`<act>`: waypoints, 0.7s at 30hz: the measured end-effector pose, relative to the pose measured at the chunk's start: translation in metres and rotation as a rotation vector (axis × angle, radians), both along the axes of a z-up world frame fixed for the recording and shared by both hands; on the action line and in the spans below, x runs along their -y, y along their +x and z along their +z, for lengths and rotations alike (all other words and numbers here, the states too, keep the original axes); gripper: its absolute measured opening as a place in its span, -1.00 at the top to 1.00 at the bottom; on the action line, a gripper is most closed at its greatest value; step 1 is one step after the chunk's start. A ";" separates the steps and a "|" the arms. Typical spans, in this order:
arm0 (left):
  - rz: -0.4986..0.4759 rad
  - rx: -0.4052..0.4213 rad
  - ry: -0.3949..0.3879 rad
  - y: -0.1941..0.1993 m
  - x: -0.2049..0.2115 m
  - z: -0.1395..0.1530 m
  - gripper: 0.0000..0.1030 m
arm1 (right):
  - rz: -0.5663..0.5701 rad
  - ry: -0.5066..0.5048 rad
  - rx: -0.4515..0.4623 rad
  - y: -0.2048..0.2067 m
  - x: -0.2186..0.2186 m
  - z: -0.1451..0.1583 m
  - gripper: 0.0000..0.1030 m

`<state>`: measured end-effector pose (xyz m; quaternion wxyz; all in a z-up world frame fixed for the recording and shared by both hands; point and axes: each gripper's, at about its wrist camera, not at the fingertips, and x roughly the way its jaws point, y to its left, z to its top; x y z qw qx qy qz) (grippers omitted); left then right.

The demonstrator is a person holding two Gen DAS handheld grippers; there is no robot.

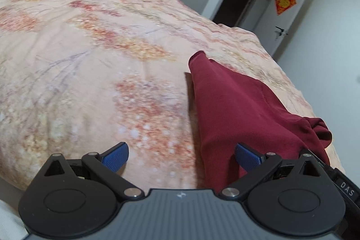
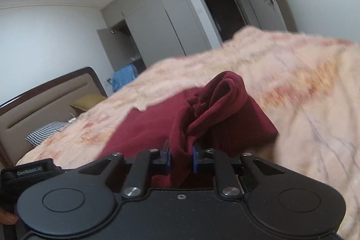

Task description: Fold small clothes

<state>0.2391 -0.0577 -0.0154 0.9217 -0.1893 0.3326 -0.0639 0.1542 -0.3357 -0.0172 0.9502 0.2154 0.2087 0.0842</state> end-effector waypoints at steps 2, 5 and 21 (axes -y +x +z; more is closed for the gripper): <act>-0.019 -0.017 0.008 0.002 0.008 -0.005 -0.99 | 0.004 0.019 -0.015 -0.002 0.003 -0.006 0.59; -0.024 -0.031 0.029 0.002 0.015 -0.012 -0.99 | 0.008 -0.012 0.001 -0.007 -0.001 -0.007 0.44; -0.018 -0.031 0.032 0.002 0.011 -0.014 -0.99 | -0.227 -0.133 0.053 0.048 0.030 0.040 -0.99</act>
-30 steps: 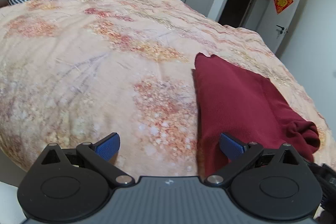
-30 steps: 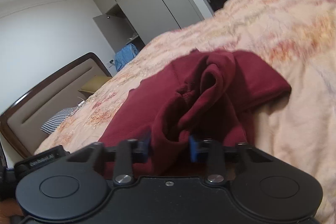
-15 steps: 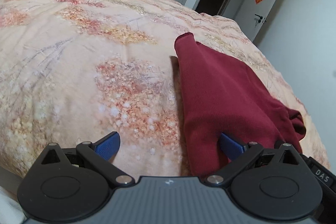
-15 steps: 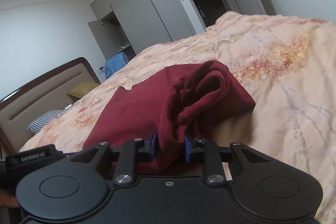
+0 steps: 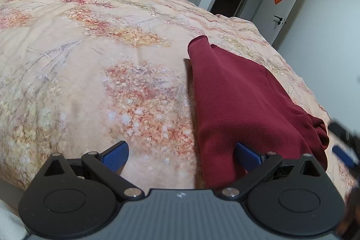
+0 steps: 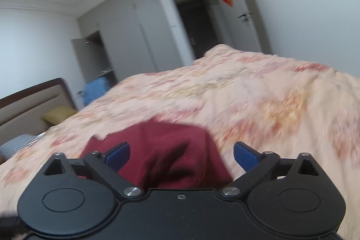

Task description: Fold small clothes

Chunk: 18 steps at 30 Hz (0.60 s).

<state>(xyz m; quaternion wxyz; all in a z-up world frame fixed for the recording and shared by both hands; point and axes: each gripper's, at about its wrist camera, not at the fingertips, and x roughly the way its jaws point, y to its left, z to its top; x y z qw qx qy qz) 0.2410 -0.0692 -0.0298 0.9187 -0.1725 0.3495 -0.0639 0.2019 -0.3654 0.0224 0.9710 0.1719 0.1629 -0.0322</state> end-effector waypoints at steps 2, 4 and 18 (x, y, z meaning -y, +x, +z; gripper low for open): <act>0.000 -0.003 0.001 0.000 0.000 0.000 -0.99 | -0.035 -0.007 -0.035 0.018 0.005 -0.001 -0.99; 0.001 -0.006 -0.002 0.000 -0.001 0.000 -0.99 | -0.057 -0.015 -0.068 0.027 0.009 -0.011 -0.99; -0.002 0.002 0.015 0.001 0.002 -0.005 -1.00 | -0.097 -0.141 -0.046 -0.026 0.022 -0.059 -0.99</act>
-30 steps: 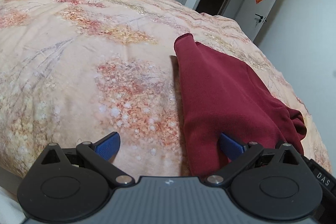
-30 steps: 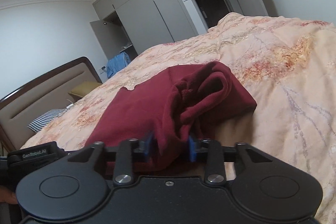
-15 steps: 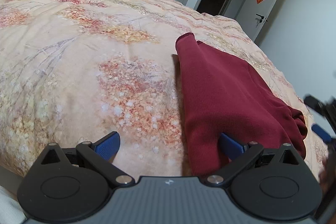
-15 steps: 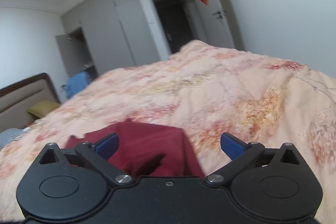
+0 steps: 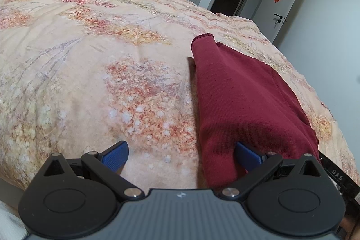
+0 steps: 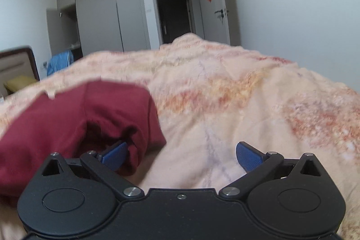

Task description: Fold small clothes

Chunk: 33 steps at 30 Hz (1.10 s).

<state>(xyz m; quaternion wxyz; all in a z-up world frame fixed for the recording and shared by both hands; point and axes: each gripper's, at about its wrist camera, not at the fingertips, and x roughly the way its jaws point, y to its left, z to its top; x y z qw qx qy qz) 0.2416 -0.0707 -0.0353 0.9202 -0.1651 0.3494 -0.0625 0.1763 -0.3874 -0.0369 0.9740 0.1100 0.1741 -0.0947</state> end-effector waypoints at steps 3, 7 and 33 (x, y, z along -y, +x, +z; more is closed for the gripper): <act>0.000 0.000 -0.002 0.000 0.000 0.000 -1.00 | 0.034 0.060 0.047 0.010 0.008 0.014 -0.99; 0.000 0.001 0.000 0.000 -0.001 0.000 -1.00 | 0.096 0.109 0.022 0.041 0.013 0.024 -0.98; 0.003 -0.009 0.022 0.001 0.004 0.000 -1.00 | 0.294 -0.044 -0.053 0.124 0.001 0.007 0.46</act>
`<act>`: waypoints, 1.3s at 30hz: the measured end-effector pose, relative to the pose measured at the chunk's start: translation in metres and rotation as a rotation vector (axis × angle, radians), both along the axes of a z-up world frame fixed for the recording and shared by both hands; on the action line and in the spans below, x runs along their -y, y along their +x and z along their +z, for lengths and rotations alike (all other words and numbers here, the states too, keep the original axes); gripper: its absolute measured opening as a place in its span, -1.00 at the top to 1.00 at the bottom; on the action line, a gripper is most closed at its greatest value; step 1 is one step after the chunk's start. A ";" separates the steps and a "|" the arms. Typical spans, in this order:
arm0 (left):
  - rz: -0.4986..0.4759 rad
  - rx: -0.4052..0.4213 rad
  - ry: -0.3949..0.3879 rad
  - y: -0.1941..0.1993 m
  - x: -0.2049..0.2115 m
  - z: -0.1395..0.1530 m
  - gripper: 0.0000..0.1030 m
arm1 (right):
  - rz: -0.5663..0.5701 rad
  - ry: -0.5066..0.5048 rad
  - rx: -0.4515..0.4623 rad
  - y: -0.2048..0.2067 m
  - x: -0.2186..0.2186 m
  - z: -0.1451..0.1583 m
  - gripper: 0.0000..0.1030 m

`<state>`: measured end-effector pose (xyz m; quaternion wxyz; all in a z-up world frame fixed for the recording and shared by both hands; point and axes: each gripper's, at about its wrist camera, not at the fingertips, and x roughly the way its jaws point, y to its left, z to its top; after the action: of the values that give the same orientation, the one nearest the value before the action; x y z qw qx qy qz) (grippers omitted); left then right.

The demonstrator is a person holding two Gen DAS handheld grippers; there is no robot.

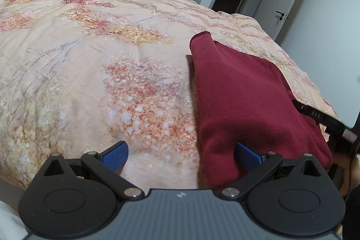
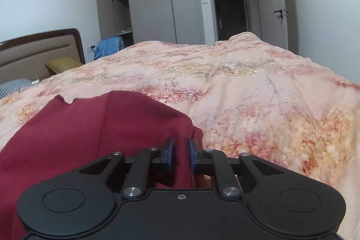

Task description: Fold small clothes

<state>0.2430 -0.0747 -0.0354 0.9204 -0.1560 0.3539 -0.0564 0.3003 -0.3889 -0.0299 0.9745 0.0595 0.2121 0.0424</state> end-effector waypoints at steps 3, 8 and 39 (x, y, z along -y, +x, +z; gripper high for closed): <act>0.002 0.000 0.001 0.000 0.000 0.000 -1.00 | -0.025 0.050 -0.014 0.000 0.009 0.000 0.12; 0.002 0.000 0.002 0.000 0.000 0.000 -1.00 | -0.013 0.143 0.031 -0.015 0.017 0.006 -0.89; -0.005 0.047 -0.005 -0.009 -0.004 -0.001 -1.00 | -0.003 0.225 0.022 -0.024 0.022 -0.017 -0.99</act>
<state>0.2340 -0.0709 -0.0366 0.9280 -0.1560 0.3325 -0.0634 0.2765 -0.4111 -0.0469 0.9641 0.1682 0.1950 0.0654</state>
